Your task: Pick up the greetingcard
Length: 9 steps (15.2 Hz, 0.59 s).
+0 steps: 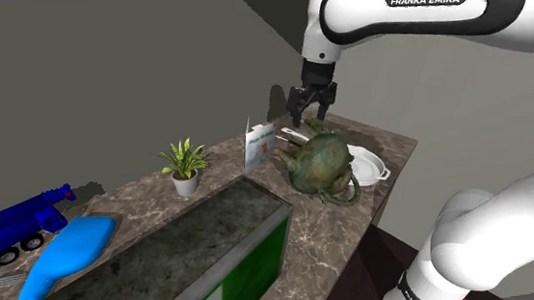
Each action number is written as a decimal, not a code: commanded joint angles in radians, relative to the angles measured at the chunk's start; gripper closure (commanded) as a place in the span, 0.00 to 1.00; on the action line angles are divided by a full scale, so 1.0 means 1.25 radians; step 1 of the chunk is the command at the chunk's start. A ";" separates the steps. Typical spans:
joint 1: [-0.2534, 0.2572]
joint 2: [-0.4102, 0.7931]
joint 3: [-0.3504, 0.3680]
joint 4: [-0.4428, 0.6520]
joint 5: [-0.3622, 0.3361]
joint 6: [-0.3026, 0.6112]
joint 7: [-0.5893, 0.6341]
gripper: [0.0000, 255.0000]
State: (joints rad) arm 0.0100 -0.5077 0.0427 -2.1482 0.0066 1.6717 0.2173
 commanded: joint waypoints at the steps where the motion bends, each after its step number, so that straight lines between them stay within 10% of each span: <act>1: 0.002 0.071 0.009 0.033 0.011 0.014 0.020 0.00; 9: 0.009 0.332 0.035 0.246 0.030 0.037 0.094 0.00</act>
State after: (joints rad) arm 0.0222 -0.1475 0.0855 -1.8749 0.0419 1.7302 0.3252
